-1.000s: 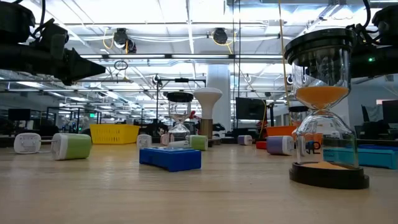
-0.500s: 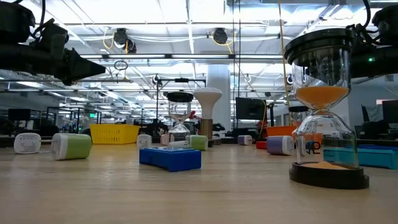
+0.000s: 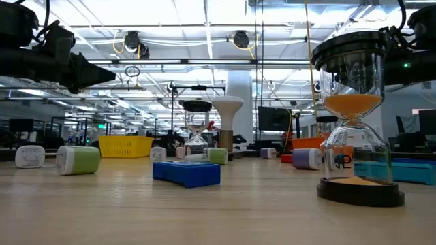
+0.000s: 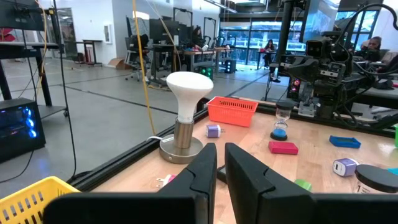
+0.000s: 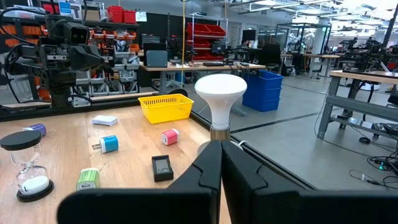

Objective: Pick & Place Office items

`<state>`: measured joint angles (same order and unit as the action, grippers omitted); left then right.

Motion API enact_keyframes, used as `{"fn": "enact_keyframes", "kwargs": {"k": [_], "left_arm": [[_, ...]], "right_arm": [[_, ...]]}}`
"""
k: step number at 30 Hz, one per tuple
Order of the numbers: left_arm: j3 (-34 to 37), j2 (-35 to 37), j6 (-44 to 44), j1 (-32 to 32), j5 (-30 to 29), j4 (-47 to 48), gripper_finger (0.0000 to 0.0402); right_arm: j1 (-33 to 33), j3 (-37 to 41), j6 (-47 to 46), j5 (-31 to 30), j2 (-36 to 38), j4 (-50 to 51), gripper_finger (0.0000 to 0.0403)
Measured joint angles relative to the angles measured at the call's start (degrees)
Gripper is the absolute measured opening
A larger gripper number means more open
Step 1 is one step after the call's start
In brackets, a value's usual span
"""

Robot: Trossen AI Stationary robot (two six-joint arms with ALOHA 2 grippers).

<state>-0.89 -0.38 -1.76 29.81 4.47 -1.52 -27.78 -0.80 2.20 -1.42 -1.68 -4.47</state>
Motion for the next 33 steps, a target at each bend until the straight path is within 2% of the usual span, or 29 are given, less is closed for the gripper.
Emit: {"fn": "enact_keyframes", "kwargs": {"k": [27,31,33], "left_arm": [[0.02,0.01,0.0,0.02,0.0,0.0,0.0037],[0.01,0.01,-0.01,0.0,0.0,0.0,0.0037],[0.02,0.01,-0.01,0.02,0.0,0.0,0.0037]], "right_arm": [[0.01,-0.06,0.0,0.01,-0.01,-0.03,0.0],[0.01,-0.06,-0.43,0.03,0.01,-3.67,0.0],[0.01,-0.05,-3.97,0.16,0.01,-6.07,0.0]]}}
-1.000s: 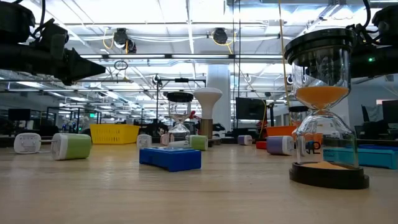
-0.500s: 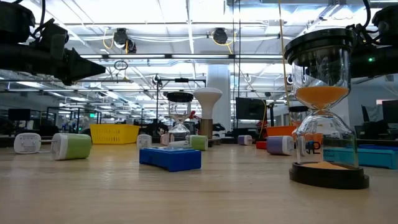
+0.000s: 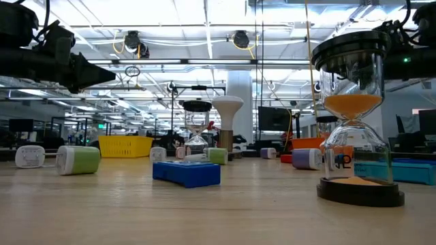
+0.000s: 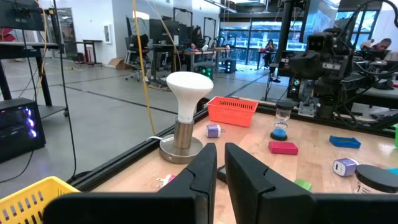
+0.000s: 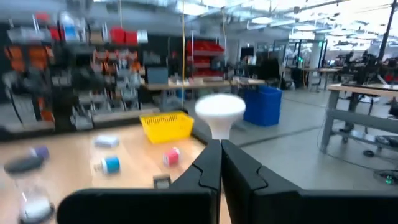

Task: Pick & Place Office items
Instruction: Put the bottom right violet charger adaptor into the orange bin

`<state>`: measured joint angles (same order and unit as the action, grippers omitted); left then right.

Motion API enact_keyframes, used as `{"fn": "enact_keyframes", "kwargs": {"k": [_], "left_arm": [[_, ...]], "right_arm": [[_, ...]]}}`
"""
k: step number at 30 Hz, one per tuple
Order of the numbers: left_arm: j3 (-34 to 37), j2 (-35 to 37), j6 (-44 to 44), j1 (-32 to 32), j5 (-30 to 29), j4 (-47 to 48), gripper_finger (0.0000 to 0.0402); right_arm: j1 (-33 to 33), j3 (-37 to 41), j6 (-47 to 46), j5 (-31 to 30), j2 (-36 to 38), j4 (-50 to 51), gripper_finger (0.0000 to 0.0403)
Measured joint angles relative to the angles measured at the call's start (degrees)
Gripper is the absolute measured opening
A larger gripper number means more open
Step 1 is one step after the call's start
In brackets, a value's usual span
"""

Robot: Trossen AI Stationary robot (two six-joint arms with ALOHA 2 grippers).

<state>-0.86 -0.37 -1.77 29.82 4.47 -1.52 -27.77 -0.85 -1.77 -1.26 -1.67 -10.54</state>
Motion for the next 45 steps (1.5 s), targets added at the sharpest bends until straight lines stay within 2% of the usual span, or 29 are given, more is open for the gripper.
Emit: {"fn": "enact_keyframes", "kwargs": {"k": [3,6,10,15,21,23,27,30,32,35,39,42,45], "left_arm": [[-0.02,0.0,0.01,0.0,0.0,0.0,0.0037],[-0.02,0.0,-0.01,-0.01,0.0,0.0,0.0037],[-0.02,0.01,-0.01,-0.02,0.0,0.0,0.0037],[-0.02,0.01,-0.01,0.0,0.0,-0.02,0.0037],[-0.01,0.01,0.0,0.0,0.0,-0.01,0.0037],[-0.02,0.01,0.0,-0.01,0.0,-0.02,0.0037],[-0.01,0.01,-0.01,-0.01,0.0,-0.01,0.0037],[-0.01,0.0,0.01,-0.02,0.0,-0.02,0.0037],[-0.01,0.01,-0.01,0.0,0.0,-0.02,0.0037],[0.0,0.01,-0.01,-0.02,0.0,0.0,0.0037],[0.0,0.0,-0.01,0.0,0.0,0.0,0.0037],[0.0,-0.01,0.0,0.0,0.0,-0.01,0.0037],[-0.01,0.0,-0.01,-0.02,0.0,0.0,0.0037]], "right_arm": [[0.09,0.01,-9.49,-0.14,0.0,-3.58,0.0],[0.09,0.01,-11.05,-1.62,-0.43,-9.63,0.0],[0.09,0.01,-14.43,-0.1,-2.6,-9.74,0.0],[0.61,0.01,-18.07,1.36,-8.78,-12.78,0.0],[3.87,0.01,-11.76,1.24,-16.71,-25.93,0.0],[5.37,0.02,-11.54,1.33,-19.03,-27.5,0.0],[9.88,0.05,-14.04,1.36,-21.61,-26.7,0.0],[15.58,0.05,-15.14,0.79,-23.04,-22.36,0.0],[19.93,-0.04,-15.15,-2.43,-24.14,-21.23,0.0],[25.95,-2.07,-13.32,-11.4,-25.74,-19.98,0.0],[32.84,-5.71,-14.44,-17.17,-29.3,-13.19,0.0],[36.65,-7.7,-13.19,-18.24,-32.08,-17.48,0.0],[38.86,-7.5,-10.9,-15.85,-35.5,-27.24,0.0]]}}
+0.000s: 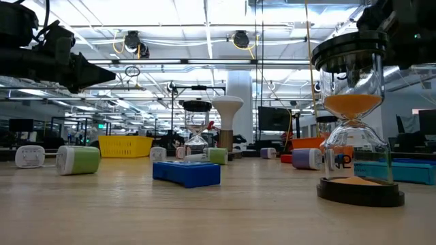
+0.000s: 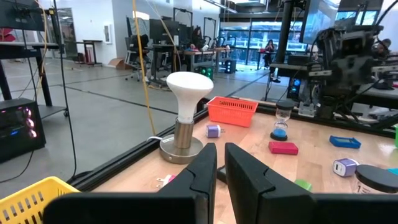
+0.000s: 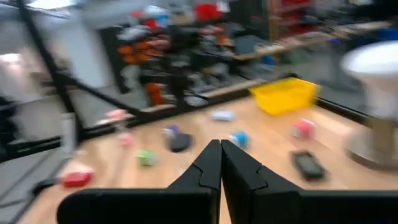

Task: Pick & Place Office items
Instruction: Put the bottom right violet charger adaptor into the orange bin

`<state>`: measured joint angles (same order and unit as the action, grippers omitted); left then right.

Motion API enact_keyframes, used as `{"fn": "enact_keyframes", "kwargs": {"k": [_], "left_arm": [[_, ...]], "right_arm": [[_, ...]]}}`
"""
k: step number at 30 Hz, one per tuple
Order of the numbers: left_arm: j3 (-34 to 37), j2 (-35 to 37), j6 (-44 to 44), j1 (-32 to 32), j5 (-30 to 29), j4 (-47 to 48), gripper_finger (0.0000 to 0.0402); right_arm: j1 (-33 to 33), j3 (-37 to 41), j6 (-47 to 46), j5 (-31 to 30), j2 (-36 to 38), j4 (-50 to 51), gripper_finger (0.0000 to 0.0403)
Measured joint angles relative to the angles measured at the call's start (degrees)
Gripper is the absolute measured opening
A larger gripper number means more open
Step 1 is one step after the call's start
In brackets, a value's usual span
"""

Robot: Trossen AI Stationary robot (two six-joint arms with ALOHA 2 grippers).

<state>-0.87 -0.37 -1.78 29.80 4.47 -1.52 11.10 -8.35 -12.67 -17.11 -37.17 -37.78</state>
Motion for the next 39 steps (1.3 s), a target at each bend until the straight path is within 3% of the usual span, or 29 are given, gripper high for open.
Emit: {"fn": "enact_keyframes", "kwargs": {"k": [4,8,10,15,23,29,34,39], "left_arm": [[-0.01,0.0,0.01,0.01,0.0,-0.02,0.0037],[-0.01,0.01,0.02,0.02,0.0,-0.02,0.0037],[0.01,-0.01,0.02,0.02,0.0,-0.02,0.0037],[0.01,0.01,0.0,0.0,0.0,-0.02,0.0037],[-0.01,0.0,0.02,0.02,-0.01,-0.01,0.0037],[0.0,0.0,0.01,0.02,0.0,-0.02,0.0037],[0.01,0.01,0.0,0.02,-0.01,-0.02,0.0037],[-0.01,0.01,0.02,0.02,-0.02,0.0,0.0037]], "right_arm": [[0.52,-0.06,-0.13,3.71,-3.01,-11.37,0.0],[0.15,-2.02,-1.42,2.79,-4.76,-9.46,0.0],[0.25,-5.66,-0.9,-0.41,-5.62,-3.41,0.0],[1.37,-19.82,-1.8,-8.37,-10.39,22.6,0.0],[2.93,-35.96,-15.26,-9.77,-23.17,46.19,0.0],[2.9,-44.63,-30.87,-6.82,-32.28,64.57,0.0],[2.97,-46.46,-40.39,0.31,-38.5,67.67,0.0008],[1.22,-46.48,-41.42,5.04,-42.7,67.72,0.0034]]}}
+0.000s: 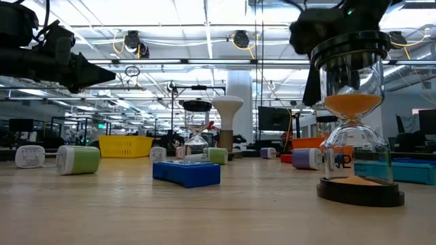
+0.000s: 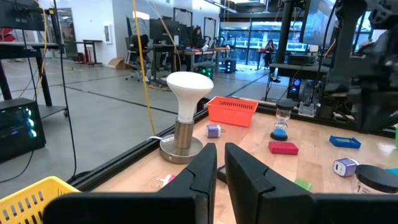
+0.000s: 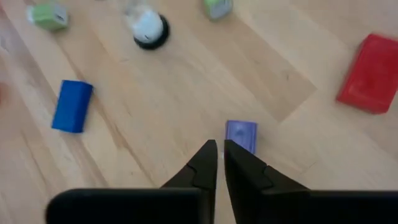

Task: Pick & Place Office items
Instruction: Put the bottom right violet charger adaptor into the orange bin

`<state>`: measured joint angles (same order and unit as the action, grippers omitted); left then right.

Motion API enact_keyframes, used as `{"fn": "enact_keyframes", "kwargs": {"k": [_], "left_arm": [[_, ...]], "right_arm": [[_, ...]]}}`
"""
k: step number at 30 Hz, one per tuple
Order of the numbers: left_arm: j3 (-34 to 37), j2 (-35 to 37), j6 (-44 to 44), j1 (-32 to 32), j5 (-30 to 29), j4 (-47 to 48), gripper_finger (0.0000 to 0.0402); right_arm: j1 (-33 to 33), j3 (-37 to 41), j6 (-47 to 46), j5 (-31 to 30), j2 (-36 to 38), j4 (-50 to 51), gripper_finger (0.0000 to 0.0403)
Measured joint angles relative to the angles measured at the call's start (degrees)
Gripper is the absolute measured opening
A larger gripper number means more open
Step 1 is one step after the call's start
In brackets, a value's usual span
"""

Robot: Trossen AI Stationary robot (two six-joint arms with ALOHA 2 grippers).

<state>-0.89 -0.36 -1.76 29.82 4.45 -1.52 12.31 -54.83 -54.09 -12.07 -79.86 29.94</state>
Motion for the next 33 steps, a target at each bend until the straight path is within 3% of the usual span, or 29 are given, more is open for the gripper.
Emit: {"fn": "enact_keyframes", "kwargs": {"k": [5,11,21,27,33], "left_arm": [[0.0,-0.01,0.0,0.0,0.0,0.0,0.0037],[0.0,-0.01,-0.01,-0.01,0.0,-0.01,0.0037],[0.0,-0.01,-0.01,0.0,0.0,-0.01,0.0037],[0.02,0.0,0.0,0.0,0.0,-0.02,0.0037],[0.0,0.0,-0.02,0.0,0.0,0.0,0.0037]], "right_arm": [[-2.61,0.0,0.11,4.48,-0.93,-0.36,0.0089],[-2.86,-0.01,-2.4,4.7,-0.97,-0.35,0.0153],[-2.49,-7.81,-5.81,7.94,-10.52,10.89,0.0167],[-2.88,-9.42,-5.26,10.68,-13.79,10.72,0.0169],[-5.37,-9.4,-2.57,10.38,-13.87,10.84,0.0214]]}}
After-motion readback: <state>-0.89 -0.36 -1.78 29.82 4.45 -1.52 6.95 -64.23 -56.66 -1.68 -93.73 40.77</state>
